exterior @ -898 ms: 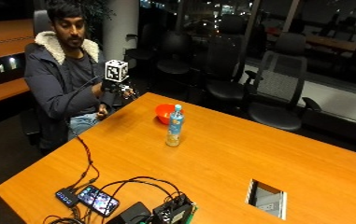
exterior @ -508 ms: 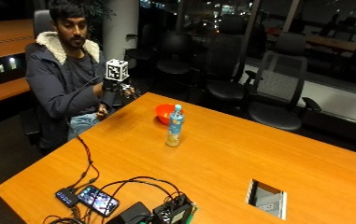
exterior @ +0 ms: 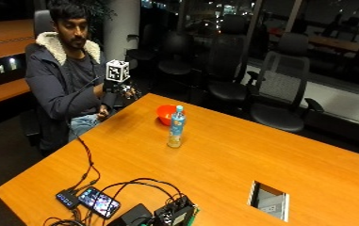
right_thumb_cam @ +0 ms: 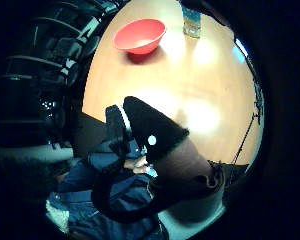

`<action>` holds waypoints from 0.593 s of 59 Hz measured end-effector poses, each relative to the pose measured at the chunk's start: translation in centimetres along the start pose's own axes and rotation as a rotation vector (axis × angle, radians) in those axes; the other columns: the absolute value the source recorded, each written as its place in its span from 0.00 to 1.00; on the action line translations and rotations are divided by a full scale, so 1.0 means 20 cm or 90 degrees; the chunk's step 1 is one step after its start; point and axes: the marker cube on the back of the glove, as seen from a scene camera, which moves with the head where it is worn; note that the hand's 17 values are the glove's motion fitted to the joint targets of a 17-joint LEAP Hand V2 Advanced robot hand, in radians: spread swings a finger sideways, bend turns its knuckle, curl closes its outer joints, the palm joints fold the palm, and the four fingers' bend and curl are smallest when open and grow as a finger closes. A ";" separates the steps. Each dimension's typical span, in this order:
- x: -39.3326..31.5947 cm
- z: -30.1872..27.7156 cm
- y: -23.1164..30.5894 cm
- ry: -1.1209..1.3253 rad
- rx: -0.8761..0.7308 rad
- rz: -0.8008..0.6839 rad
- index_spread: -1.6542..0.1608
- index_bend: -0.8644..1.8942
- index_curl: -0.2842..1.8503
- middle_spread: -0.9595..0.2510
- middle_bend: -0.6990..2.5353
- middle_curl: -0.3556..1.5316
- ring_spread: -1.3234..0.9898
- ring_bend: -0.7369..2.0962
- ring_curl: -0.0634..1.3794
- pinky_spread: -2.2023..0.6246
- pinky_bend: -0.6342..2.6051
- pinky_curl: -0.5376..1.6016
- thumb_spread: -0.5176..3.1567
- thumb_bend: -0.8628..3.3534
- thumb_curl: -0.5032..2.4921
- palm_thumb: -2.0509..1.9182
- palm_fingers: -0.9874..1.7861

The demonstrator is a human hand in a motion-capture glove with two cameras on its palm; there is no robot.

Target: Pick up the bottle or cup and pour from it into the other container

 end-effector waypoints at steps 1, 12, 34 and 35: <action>-0.02 0.00 0.00 -0.023 -0.002 0.027 0.69 0.37 0.26 0.78 0.27 0.35 0.63 0.37 0.21 0.89 0.33 0.35 0.44 0.20 0.24 0.59 0.48; -0.01 0.00 0.02 -0.005 -0.006 -0.017 0.69 0.37 0.26 0.77 0.28 0.35 0.63 0.37 0.22 0.90 0.34 0.36 0.44 0.20 0.25 0.59 0.47; 0.29 -0.05 -0.12 -0.143 0.076 0.071 0.70 0.36 0.26 0.80 0.28 0.36 0.65 0.34 0.22 0.90 0.36 0.38 0.43 0.20 0.25 0.59 0.41; 0.30 -0.05 -0.13 -0.149 0.084 0.074 0.70 0.36 0.26 0.80 0.28 0.36 0.65 0.34 0.22 0.90 0.36 0.38 0.43 0.20 0.25 0.59 0.41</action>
